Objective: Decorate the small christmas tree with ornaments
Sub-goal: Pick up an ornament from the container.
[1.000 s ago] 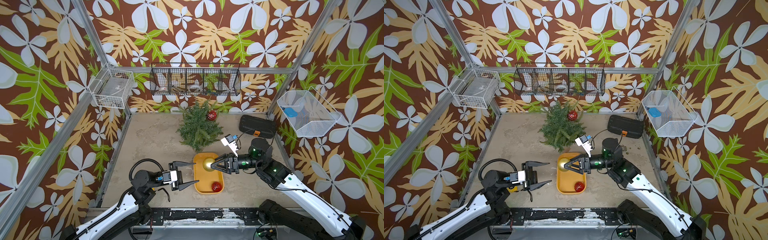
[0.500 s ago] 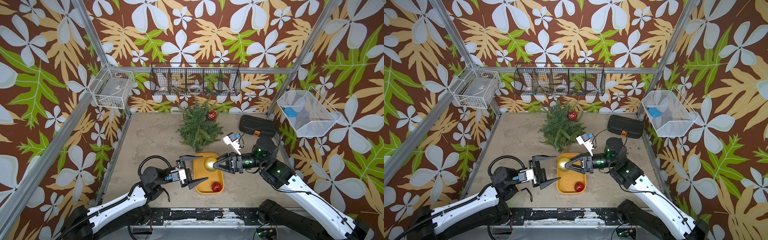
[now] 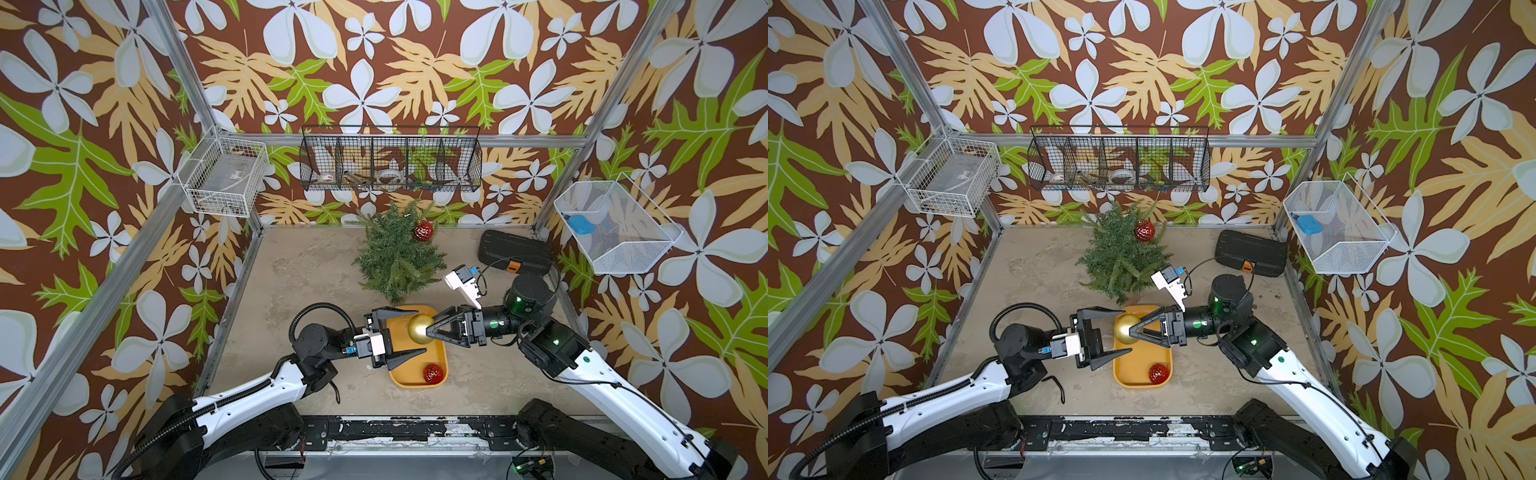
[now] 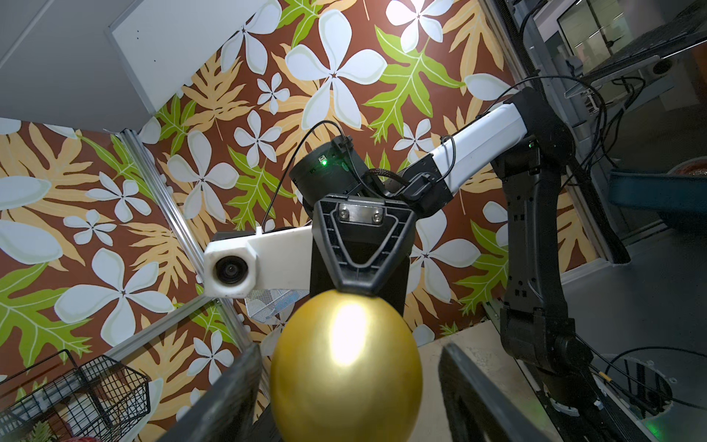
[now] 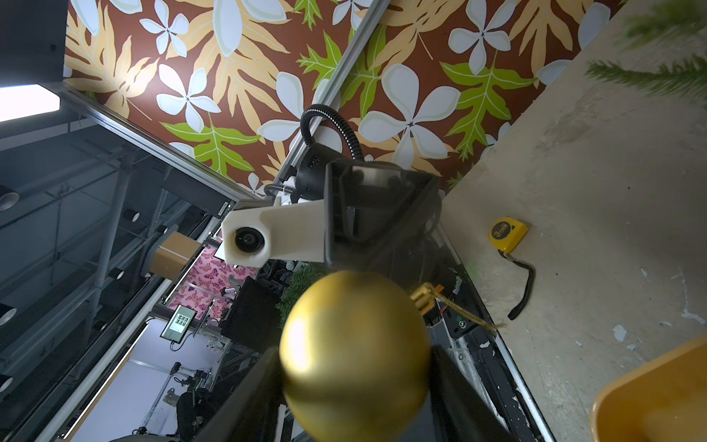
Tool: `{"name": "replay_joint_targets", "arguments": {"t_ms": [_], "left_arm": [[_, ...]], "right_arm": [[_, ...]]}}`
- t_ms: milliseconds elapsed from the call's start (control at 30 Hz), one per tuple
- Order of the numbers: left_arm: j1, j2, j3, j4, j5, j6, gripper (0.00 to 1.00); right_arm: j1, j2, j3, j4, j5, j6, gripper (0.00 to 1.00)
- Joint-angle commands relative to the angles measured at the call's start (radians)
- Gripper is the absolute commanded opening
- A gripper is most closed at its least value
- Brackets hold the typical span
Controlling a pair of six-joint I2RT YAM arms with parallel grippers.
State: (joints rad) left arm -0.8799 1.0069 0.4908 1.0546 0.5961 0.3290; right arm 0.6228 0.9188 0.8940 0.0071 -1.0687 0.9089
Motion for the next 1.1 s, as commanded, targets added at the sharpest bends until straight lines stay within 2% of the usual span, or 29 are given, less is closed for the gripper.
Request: {"name": "replay_joint_targets", "arguments": {"t_ms": [0,500,667,800,933,1067], "left_arm": [[-0.001,0.008,0.009,0.045,0.003,0.025,0.73],[0.0,0.012,0.019,0.023,0.009,0.04,0.63],[-0.001,-0.006,0.017,-0.006,-0.007,0.056,0.57],[0.0,-0.026,0.014,-0.035,-0.015,0.075,0.56],[-0.001,-0.053,0.019,-0.12,-0.052,0.112,0.56],[0.0,-0.089,0.039,-0.281,-0.113,0.16,0.56]], "right_arm": [[0.002,0.005,0.009,0.037,-0.01,0.005,0.58],[0.001,0.011,0.02,0.018,0.001,-0.008,0.61],[0.001,0.015,0.038,-0.035,0.013,-0.048,0.71],[0.002,0.017,0.057,-0.092,0.037,-0.088,0.8],[0.002,0.017,0.118,-0.234,0.131,-0.18,0.82],[0.016,0.008,0.177,-0.389,0.304,-0.277,0.82]]}}
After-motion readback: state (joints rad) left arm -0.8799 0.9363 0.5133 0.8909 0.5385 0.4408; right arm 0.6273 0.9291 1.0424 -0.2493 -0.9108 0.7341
